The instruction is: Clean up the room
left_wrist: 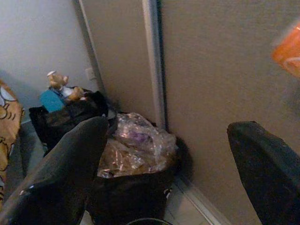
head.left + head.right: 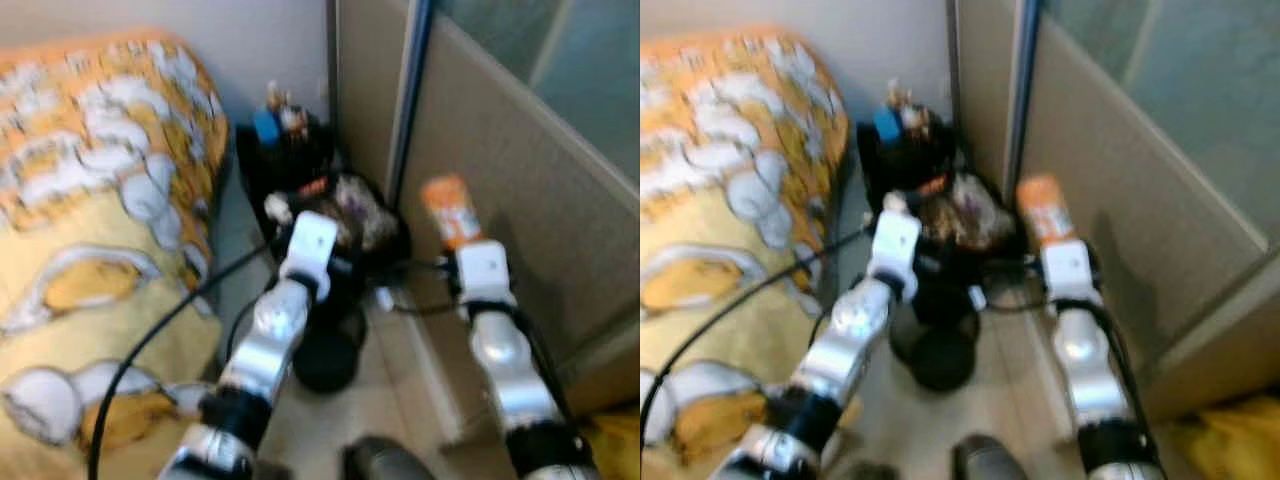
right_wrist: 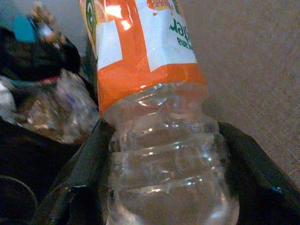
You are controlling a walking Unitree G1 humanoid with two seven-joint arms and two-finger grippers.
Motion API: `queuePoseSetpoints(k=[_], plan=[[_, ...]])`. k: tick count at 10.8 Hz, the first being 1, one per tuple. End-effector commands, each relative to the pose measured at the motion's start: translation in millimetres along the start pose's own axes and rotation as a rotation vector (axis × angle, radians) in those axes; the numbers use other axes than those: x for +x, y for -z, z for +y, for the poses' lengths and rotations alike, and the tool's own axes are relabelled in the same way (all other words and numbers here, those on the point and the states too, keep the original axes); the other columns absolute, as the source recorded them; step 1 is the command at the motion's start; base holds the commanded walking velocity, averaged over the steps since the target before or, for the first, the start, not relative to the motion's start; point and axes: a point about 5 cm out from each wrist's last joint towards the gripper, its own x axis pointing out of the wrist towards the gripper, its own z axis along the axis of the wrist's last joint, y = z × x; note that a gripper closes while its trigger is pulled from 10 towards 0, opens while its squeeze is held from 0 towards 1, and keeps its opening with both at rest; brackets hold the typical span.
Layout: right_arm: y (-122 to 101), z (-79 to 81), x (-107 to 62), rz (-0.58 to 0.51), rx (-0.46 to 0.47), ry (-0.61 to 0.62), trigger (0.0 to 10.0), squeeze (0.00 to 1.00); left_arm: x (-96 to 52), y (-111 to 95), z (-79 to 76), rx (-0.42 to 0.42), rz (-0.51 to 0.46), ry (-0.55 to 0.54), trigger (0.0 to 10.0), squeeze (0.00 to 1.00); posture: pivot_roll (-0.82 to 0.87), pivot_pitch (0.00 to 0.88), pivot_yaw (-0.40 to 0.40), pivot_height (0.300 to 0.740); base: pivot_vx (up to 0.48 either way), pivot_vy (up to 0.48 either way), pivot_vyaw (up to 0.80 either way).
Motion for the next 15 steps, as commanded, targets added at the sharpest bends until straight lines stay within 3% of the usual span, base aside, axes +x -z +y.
queuePoseSetpoints(k=[1,3,7,10,11,13,15], plan=[[-9.0,6.6,4.1,-0.029,0.022,-0.012,0.0,0.0,-2.9,8.2,8.5,0.012,0.028,-0.018,10.0,0.0,-0.24,0.118,0.077,0.731,0.3,-0.371,0.0],[-7.0,7.9,3.7,-0.026,0.02,-0.016,0.0,0.0,-4.6,9.9,9.7,-0.06,0.03,-0.034,10.0,0.0,-0.24,0.12,0.079,0.731,0.277,0.006,0.0],[-3.0,16.9,1.8,-0.011,0.026,-0.068,0.0,0.0,-8.5,14.1,13.2,-0.029,0.026,-0.07,10.0,0.0,-0.24,0.122,0.076,0.731,0.0,0.0,0.0],[0.9,28.7,8.8,0.068,0.096,-0.129,0.0,0.0,-7.8,15.9,11.2,-0.011,0.04,-0.063,10.0,0.0,-0.24,0.128,0.075,0.731,0.0,0.0,0.0],[-6.6,27.9,10.9,0.03,0.087,-0.122,0.0,0.0,-8.0,14.8,16.4,0.022,0.04,-0.073,10.0,0.0,-0.23,0.128,0.074,0.731,0.0,0.0,0.0],[-15.7,28.8,11.7,-0.03,0.071,-0.114,0.0,0.0,-13.9,9.5,20.6,-0.029,-0.009,-0.112,10.0,0.0,-0.22,0.117,0.077,0.731,0.178,0.161,0.0],[-19.5,31.7,12.7,-0.054,0.067,-0.13,0.0,0.0,-15.6,4.3,17.4,-0.021,-0.027,-0.125,10.0,0.0,-0.22,0.103,0.08,0.731,0.396,0.159,0.0]])
